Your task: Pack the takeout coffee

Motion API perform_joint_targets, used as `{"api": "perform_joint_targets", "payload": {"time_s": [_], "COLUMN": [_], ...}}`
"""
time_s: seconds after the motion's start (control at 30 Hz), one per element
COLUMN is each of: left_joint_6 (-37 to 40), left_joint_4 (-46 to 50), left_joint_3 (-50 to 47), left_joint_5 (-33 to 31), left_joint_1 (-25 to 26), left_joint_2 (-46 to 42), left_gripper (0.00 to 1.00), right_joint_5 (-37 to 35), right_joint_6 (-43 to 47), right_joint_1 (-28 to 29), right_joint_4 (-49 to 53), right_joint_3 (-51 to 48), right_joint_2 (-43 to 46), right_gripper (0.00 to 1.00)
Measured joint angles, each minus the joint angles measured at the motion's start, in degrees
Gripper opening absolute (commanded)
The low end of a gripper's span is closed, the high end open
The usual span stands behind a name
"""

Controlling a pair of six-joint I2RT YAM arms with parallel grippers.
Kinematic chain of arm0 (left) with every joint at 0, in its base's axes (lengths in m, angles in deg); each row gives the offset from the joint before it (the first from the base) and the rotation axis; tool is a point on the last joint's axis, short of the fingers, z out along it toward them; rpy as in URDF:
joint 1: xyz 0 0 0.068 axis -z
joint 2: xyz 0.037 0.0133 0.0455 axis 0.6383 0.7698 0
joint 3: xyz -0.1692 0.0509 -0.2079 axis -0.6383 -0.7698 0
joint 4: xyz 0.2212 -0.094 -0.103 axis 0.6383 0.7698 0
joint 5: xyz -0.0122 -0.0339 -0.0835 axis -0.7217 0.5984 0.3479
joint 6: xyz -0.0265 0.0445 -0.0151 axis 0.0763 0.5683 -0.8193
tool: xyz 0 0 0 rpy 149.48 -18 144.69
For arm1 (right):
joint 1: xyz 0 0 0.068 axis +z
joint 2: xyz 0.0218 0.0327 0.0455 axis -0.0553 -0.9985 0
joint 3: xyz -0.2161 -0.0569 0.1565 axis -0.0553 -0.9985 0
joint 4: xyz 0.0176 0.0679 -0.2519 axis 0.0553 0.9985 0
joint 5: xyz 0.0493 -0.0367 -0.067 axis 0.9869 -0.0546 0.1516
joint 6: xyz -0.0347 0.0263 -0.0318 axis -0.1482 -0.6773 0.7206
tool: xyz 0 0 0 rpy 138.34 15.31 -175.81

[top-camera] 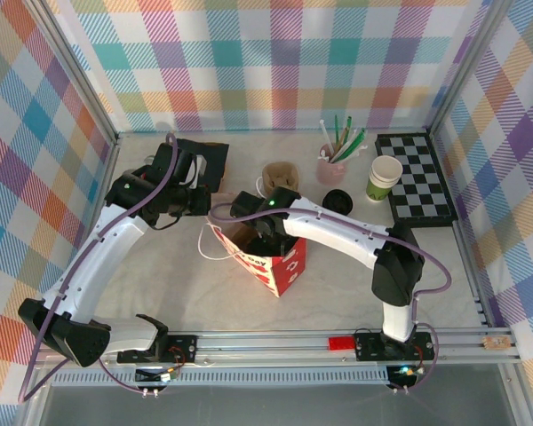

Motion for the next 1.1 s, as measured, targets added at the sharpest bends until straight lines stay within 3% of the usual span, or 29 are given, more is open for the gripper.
{"api": "perform_joint_targets", "payload": {"time_s": [0.53,1.1], "left_joint_6": [0.0,-0.4], "left_joint_4": [0.0,0.0], "left_joint_3": [0.0,1.5], "left_joint_5": [0.0,0.7], "left_joint_1": [0.0,0.0], "left_joint_2": [0.0,0.0], "left_gripper": [0.13,0.23], "right_joint_5": [0.0,1.0], "right_joint_6": [0.0,0.1], "right_joint_1": [0.0,0.0], "right_joint_4": [1.7,1.3], "right_joint_3": [0.7,2.7], "right_joint_2": [0.4,0.7], "right_gripper": [0.43,0.43]}}
